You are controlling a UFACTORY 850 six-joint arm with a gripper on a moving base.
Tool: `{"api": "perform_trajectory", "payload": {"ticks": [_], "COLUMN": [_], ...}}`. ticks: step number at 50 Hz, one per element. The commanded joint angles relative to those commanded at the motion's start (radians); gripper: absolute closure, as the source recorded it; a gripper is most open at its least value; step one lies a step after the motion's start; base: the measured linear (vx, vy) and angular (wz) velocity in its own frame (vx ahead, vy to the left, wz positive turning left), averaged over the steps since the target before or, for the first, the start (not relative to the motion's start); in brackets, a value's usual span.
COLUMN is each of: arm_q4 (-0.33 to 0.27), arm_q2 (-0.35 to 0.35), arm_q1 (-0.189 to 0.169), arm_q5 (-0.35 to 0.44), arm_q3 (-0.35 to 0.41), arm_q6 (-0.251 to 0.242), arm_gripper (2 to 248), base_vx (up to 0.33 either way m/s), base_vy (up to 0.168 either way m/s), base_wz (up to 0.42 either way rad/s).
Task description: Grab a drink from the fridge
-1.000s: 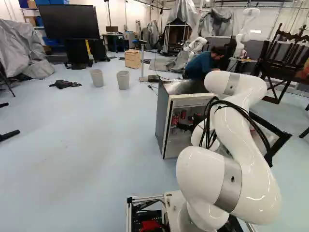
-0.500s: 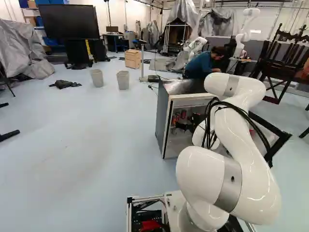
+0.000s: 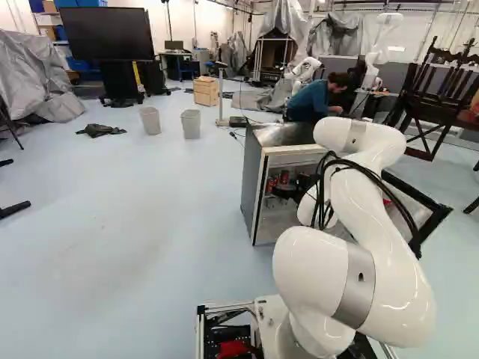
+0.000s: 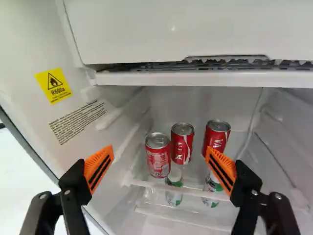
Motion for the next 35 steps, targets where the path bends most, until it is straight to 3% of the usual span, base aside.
{"api": "perform_trajectory", "payload": {"ticks": [24, 35], "arm_q4": [-0.01, -0.02], "arm_q2": [-0.12, -0.144], "arm_q1": [0.02, 0.03], "arm_q5": [0.0, 0.0], "arm_q3": [-0.152, -0.191], "arm_q6": [0.0, 0.0], "arm_gripper": [3, 3], "base_vx": [0.0, 0.0], "base_vy": [0.0, 0.0], "base_wz": [0.0, 0.0]}}
